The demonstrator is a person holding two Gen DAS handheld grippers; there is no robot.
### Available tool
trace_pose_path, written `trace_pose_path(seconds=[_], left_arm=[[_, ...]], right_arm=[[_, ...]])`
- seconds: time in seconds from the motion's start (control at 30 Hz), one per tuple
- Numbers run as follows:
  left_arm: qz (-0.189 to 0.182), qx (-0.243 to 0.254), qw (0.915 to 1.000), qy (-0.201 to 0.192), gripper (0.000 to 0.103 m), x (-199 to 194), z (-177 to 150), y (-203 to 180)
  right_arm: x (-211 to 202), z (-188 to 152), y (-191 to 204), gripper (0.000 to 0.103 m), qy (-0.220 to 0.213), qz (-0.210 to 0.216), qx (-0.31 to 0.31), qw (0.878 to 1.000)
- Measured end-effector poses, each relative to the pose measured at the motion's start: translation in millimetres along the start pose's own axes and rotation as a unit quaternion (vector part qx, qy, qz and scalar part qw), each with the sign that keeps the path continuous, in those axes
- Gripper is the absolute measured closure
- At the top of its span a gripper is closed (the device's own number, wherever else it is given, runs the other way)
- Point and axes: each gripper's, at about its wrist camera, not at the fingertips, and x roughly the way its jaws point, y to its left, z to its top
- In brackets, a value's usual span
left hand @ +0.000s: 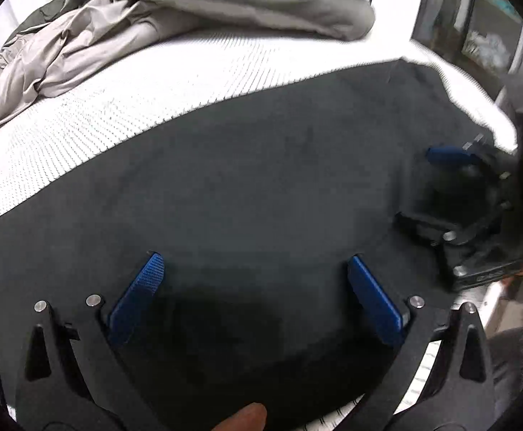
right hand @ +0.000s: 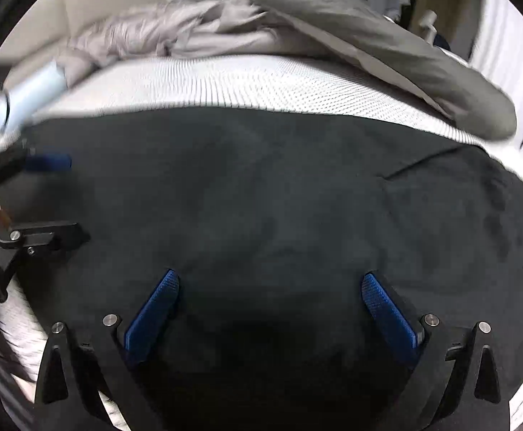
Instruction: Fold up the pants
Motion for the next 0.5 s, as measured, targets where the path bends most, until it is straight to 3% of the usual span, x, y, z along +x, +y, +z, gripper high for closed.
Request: trace_pose_path(seconds=[0.07, 0.13, 0.27, 0.5], left_arm=[[-0.011, -0.014, 0.9998, 0.005, 0.001, 5.2, -5.4, 9.3], [-0.014, -0.027, 0.9995, 0.003, 0.001, 2.9, -8.1, 20.2], [0.000, -0.040, 0.9992, 0.006, 0.001, -2.0, -13.5, 43.3], [0.010, -0.039, 0.9992, -0.005, 0.000, -5.5, -26.1, 51.4]], right_arm=[[0.2, -1.6, -11.1, 0.000, -0.001, -0.026, 0.002, 1.000], [-6.3, -5.6, -31.2, 0.000, 0.001, -0.087, 0.023, 0.996], [-10.5, -11.7, -56.5, 0.001, 0.008, -0.127, 0.062, 0.990], [-17.1, -14.3, -59.4, 0.001, 0.010, -0.128, 0.059, 0.990]])
